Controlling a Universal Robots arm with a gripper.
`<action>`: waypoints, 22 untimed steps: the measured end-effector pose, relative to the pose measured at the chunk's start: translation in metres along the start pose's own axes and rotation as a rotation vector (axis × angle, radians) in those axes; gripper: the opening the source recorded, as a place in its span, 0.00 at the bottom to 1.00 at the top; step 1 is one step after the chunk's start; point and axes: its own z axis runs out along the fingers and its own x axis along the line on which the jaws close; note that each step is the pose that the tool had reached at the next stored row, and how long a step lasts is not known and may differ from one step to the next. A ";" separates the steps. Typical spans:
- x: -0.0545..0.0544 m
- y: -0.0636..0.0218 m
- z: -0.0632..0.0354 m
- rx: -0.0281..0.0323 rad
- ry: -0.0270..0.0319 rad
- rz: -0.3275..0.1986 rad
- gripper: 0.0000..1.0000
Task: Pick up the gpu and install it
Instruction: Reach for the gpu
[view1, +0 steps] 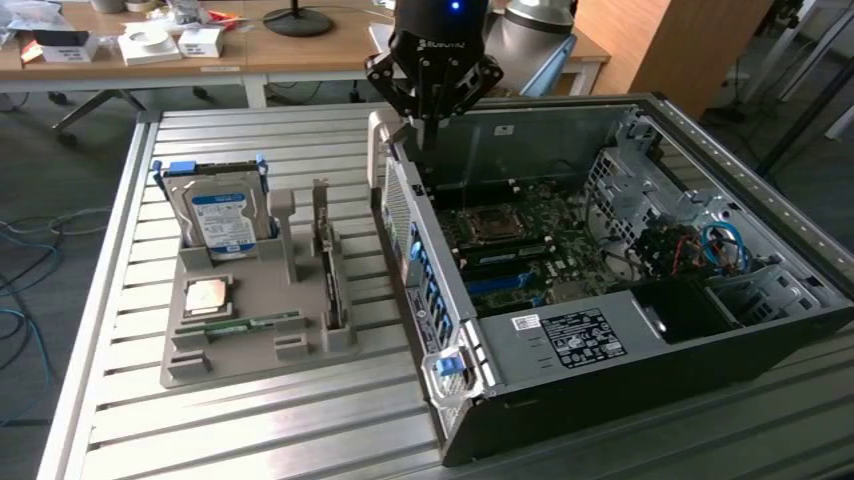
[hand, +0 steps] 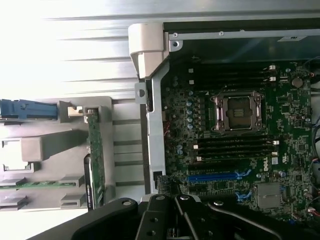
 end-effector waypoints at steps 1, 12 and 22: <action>0.001 -0.0001 0.0000 0.0000 0.0000 0.000 0.11; 0.016 -0.0012 0.0000 0.0000 0.0000 0.000 0.11; 0.029 -0.0022 0.0002 0.0001 0.0000 0.001 0.11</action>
